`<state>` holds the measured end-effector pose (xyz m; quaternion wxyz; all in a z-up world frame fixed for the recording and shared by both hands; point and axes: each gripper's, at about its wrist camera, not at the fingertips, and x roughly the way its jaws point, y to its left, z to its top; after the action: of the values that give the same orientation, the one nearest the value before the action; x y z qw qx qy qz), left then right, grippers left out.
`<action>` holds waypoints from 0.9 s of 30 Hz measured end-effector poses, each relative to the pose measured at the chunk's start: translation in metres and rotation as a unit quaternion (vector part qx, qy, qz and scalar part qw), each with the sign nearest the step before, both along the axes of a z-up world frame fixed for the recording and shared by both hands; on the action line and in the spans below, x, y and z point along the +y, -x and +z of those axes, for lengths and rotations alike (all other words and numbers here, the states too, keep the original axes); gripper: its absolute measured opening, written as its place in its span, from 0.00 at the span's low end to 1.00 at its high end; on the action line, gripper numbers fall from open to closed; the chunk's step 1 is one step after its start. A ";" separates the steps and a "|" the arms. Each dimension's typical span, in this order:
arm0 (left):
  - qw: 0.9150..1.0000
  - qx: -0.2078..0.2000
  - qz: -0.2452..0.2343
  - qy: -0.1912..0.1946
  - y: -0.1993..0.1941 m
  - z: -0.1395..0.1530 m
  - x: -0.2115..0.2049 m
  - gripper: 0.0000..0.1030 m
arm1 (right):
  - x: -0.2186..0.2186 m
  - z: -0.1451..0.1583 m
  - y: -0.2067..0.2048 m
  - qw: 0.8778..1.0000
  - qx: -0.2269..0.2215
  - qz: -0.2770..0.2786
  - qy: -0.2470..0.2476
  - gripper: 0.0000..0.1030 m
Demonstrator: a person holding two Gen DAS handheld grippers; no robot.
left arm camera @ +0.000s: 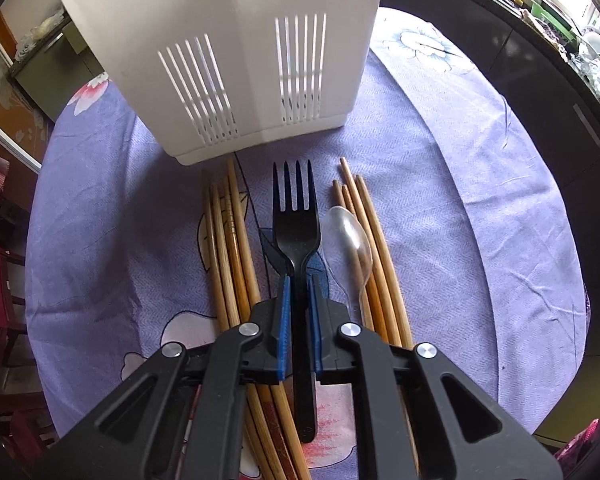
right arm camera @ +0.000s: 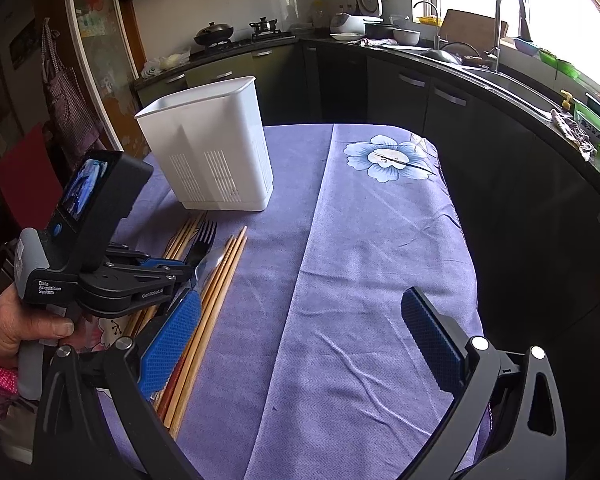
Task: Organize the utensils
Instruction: 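Lift the black fork with the left gripper while the right gripper grasps the clear spoon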
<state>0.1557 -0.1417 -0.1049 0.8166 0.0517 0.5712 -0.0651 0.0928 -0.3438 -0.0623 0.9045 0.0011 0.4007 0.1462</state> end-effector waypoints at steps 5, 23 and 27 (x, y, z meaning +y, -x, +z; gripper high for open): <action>0.999 -0.037 0.003 0.025 0.014 0.032 0.014 0.08 | 0.005 -0.005 -0.009 1.000 0.028 -0.006 0.001 0.96; 0.995 -0.076 0.008 0.059 0.040 0.060 0.056 0.08 | 0.105 -0.056 -0.072 0.972 0.211 0.097 -0.040 0.25; 0.995 -0.078 0.008 0.061 0.042 0.058 0.061 0.08 | 0.125 -0.066 -0.078 0.968 0.227 0.101 -0.019 0.24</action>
<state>0.1142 -0.0808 -0.0464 0.8605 0.0019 0.5016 -0.0888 0.1708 -0.2184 -0.1287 0.7703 0.0111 0.5905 0.2404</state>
